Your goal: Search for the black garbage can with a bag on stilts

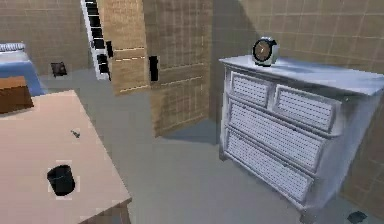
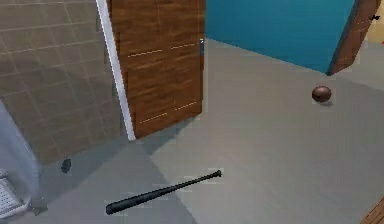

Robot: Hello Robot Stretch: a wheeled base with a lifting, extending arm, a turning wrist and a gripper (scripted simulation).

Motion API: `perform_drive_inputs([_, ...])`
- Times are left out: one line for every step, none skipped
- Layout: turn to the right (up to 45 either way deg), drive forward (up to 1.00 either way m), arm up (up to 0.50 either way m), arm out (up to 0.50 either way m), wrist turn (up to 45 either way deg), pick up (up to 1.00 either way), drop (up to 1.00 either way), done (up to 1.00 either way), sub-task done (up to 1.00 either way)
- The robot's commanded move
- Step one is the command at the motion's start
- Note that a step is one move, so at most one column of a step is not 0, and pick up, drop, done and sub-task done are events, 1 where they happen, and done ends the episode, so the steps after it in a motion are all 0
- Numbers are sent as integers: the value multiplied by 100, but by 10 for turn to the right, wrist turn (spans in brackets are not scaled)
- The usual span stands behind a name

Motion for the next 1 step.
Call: perform_drive_inputs([0,70,0,0,0,0,0,0,0])
